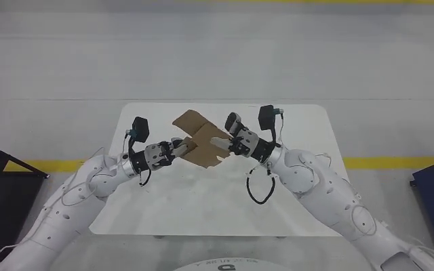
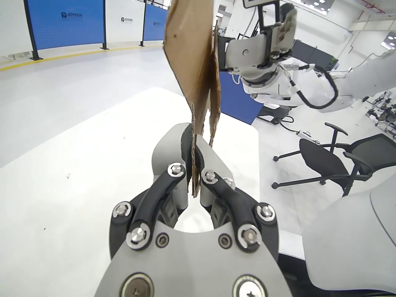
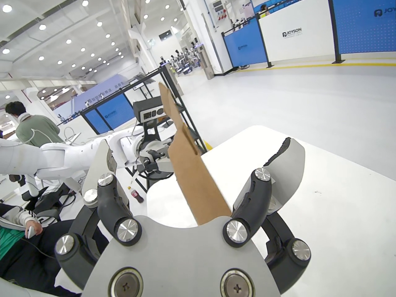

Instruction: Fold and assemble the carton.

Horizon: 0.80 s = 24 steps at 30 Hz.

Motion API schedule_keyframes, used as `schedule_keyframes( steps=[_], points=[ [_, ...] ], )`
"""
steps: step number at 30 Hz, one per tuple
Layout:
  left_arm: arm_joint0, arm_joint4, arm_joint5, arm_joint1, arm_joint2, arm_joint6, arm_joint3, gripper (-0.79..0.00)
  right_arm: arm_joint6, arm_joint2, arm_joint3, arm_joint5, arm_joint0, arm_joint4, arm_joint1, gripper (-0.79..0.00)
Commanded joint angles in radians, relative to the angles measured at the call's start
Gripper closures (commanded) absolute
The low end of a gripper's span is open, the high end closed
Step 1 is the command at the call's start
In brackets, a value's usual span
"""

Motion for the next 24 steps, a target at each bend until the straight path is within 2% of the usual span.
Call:
schedule_keyframes(
  steps=[1,13,20,24],
  points=[
    [-0.003,-0.019,-0.005,-0.005,0.003,-0.001,0.005,0.000,0.014,-0.012,-0.009,0.022,0.003,-0.021,-0.006,-0.785],
    [-0.021,-0.146,0.021,-0.024,-0.007,-0.044,0.030,0.000,0.126,-0.081,-0.047,-0.027,0.005,-0.108,-0.030,-0.785],
    [-0.021,-0.190,-0.012,-0.033,-0.018,-0.056,0.041,0.000,0.186,-0.108,-0.037,-0.016,0.029,-0.106,-0.047,-0.785],
    [-0.016,-0.223,-0.054,-0.034,-0.035,-0.060,0.059,0.000,0.158,-0.088,-0.029,-0.019,0.028,-0.099,-0.052,-0.785]
  ],
)
